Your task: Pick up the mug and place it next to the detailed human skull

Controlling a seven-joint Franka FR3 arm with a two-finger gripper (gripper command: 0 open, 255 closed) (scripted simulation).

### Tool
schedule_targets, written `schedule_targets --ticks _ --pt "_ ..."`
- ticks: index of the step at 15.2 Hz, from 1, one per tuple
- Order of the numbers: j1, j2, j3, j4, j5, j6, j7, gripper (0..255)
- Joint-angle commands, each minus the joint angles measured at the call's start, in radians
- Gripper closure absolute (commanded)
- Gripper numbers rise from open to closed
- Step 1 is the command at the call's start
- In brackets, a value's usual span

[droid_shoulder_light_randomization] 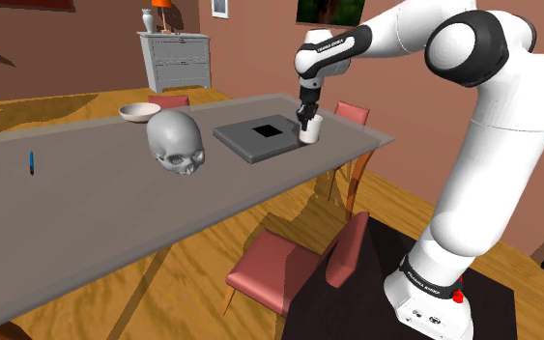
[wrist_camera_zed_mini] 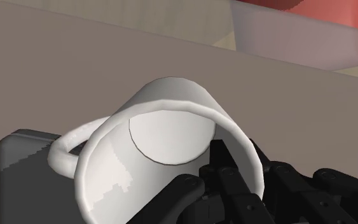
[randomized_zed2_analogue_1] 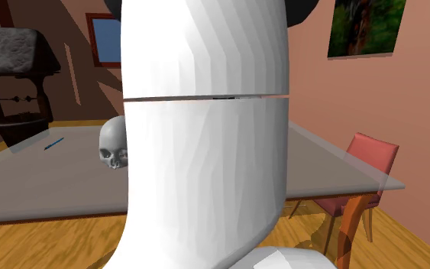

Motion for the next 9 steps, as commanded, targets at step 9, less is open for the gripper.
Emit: schedule_targets --ticks 9 --pt "0.001 -0.029 -0.001 0.099 -0.006 -0.128 -0.001 255"
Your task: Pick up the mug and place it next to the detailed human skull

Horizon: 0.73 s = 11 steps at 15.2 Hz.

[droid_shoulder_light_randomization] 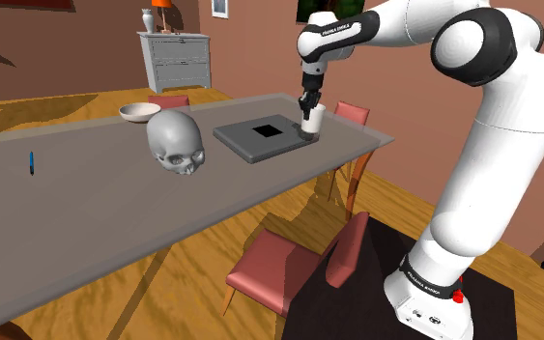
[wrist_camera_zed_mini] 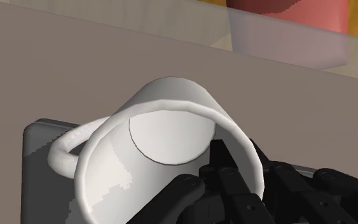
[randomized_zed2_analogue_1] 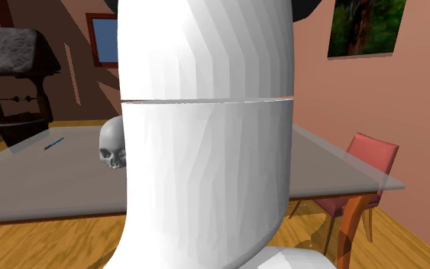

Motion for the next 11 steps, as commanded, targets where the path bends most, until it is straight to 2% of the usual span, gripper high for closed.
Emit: schedule_targets --ticks 1,11 --pt "0.001 -0.002 0.0 0.027 0.0 -0.029 0.0 255" --pt "0.0 -0.005 -0.001 0.157 0.0 -0.162 -0.004 255"
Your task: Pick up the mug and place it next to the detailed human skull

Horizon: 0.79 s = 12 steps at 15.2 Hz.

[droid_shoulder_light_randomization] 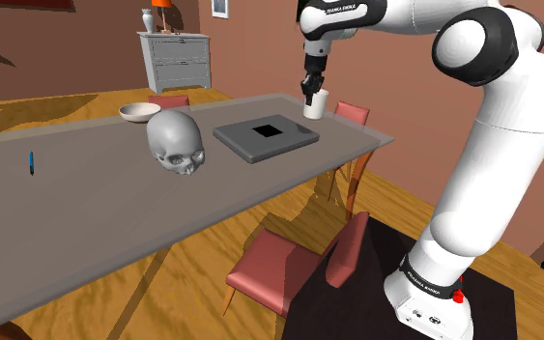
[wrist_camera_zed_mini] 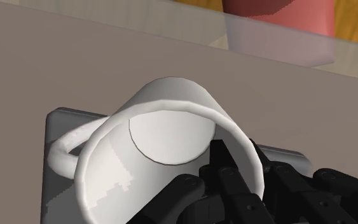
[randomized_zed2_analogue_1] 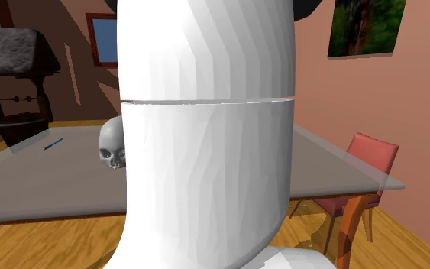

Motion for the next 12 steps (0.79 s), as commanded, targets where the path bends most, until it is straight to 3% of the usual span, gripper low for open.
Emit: schedule_targets --ticks 1,12 --pt "0.0 0.001 0.0 0.029 0.0 -0.028 -0.001 255" --pt "-0.006 0.032 -0.003 0.218 0.008 -0.187 -0.011 255"
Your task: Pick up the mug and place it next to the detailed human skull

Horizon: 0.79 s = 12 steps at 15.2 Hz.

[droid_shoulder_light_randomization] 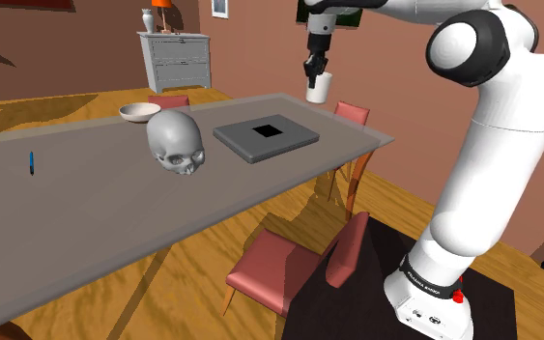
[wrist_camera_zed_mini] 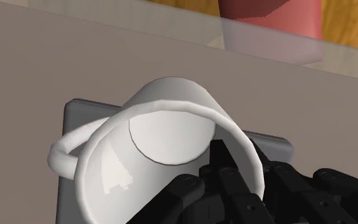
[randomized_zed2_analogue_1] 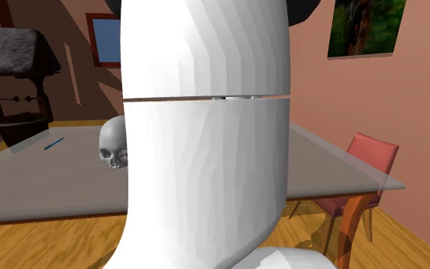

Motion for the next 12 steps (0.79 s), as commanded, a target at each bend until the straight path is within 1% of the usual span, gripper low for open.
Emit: schedule_targets --ticks 1,2,7,12 --pt "-0.001 0.008 -0.001 0.037 0.002 -0.029 -0.002 255" --pt "-0.002 0.01 -0.001 0.045 0.002 -0.036 -0.003 255" --pt "0.065 0.029 0.044 0.075 -0.002 -0.051 0.109 255" --pt "0.129 0.077 0.087 0.145 -0.003 -0.077 0.215 255"
